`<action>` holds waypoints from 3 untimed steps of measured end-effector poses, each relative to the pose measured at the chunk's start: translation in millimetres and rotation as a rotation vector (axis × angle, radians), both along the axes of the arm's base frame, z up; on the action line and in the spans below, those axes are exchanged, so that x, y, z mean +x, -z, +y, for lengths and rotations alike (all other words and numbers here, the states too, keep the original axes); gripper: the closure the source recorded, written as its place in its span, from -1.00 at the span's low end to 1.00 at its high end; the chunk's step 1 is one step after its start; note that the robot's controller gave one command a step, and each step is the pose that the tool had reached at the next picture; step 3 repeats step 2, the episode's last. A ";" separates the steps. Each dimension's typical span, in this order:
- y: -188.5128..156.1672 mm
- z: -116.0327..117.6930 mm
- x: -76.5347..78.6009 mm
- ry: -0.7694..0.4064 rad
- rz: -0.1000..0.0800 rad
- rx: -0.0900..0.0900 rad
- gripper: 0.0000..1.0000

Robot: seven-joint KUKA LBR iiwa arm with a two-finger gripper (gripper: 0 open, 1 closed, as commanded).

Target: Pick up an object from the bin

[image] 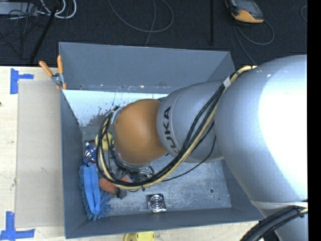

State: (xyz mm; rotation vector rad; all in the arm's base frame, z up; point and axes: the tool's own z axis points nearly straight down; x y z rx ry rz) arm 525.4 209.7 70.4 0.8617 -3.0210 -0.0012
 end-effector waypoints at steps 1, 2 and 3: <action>-40.6 -1.6 -10.5 -0.011 0.009 -0.004 1.00; -147.6 4.3 3.6 0.038 -0.001 0.000 1.00; -147.6 4.3 3.6 0.038 -0.001 0.000 1.00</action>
Offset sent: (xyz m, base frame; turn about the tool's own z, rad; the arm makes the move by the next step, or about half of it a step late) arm 0.0032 0.0036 0.1480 0.0390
